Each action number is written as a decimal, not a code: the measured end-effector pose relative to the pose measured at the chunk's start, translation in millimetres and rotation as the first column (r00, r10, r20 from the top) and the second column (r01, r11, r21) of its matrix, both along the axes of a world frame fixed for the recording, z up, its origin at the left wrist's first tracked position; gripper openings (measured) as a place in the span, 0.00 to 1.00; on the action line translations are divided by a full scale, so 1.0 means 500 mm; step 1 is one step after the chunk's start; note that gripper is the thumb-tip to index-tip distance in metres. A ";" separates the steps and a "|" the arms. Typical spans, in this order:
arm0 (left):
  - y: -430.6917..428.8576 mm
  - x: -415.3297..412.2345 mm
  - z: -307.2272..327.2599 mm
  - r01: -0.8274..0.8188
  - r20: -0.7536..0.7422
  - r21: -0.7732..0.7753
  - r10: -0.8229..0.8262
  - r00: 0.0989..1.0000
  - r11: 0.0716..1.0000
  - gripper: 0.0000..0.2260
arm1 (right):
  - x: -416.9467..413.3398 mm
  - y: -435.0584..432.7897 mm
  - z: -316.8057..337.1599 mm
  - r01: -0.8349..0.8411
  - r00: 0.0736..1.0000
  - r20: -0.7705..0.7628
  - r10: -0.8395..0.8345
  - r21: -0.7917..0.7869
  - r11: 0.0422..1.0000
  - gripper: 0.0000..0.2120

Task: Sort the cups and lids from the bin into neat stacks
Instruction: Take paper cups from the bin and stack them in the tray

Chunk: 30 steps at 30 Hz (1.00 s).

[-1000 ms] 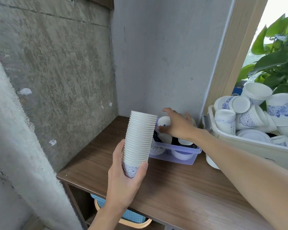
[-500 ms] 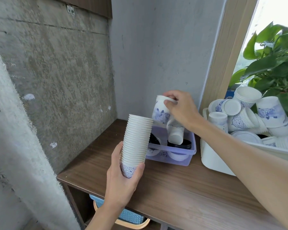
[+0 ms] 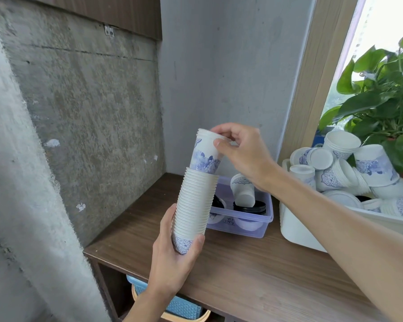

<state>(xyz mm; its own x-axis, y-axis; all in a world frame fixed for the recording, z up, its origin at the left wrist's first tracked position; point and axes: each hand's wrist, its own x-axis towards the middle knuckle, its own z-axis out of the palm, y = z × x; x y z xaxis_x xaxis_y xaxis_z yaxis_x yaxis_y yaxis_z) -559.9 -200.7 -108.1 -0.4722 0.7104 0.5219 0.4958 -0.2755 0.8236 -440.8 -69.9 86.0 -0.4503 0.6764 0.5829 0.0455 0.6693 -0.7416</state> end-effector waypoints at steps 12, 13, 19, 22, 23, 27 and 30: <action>-0.003 0.003 0.003 -0.030 0.004 0.030 0.030 1.000 0.999 0.33 | -0.010 -0.014 -0.045 -0.155 0.930 0.301 0.213 -0.202 0.967 0.05; -0.003 0.002 0.003 -0.037 0.003 0.033 0.037 0.999 0.999 0.32 | -0.012 -0.015 -0.049 -0.150 0.932 0.295 0.210 -0.213 0.966 0.07; -0.006 0.005 0.006 -0.058 0.003 0.046 0.058 0.998 0.997 0.33 | -0.023 -0.014 -0.063 -0.147 0.955 0.198 0.222 -0.338 0.930 0.14; -0.007 0.005 0.004 -0.061 0.011 0.038 0.061 0.998 0.997 0.34 | -0.024 -0.010 -0.066 -0.178 0.951 0.170 0.257 -0.377 0.909 0.15; -0.007 0.005 0.004 -0.065 0.015 0.033 0.064 0.998 0.997 0.34 | -0.024 -0.009 -0.065 -0.179 0.949 0.175 0.263 -0.385 0.905 0.16; -0.004 0.004 0.005 -0.107 0.031 -0.009 0.107 0.994 0.994 0.36 | -0.025 0.003 -0.060 -0.192 0.937 0.196 0.288 -0.397 0.898 0.16; -0.001 0.001 0.006 -0.133 0.044 -0.028 0.135 0.990 0.991 0.37 | -0.038 0.029 -0.076 -0.172 0.955 0.144 0.260 -0.444 0.879 0.12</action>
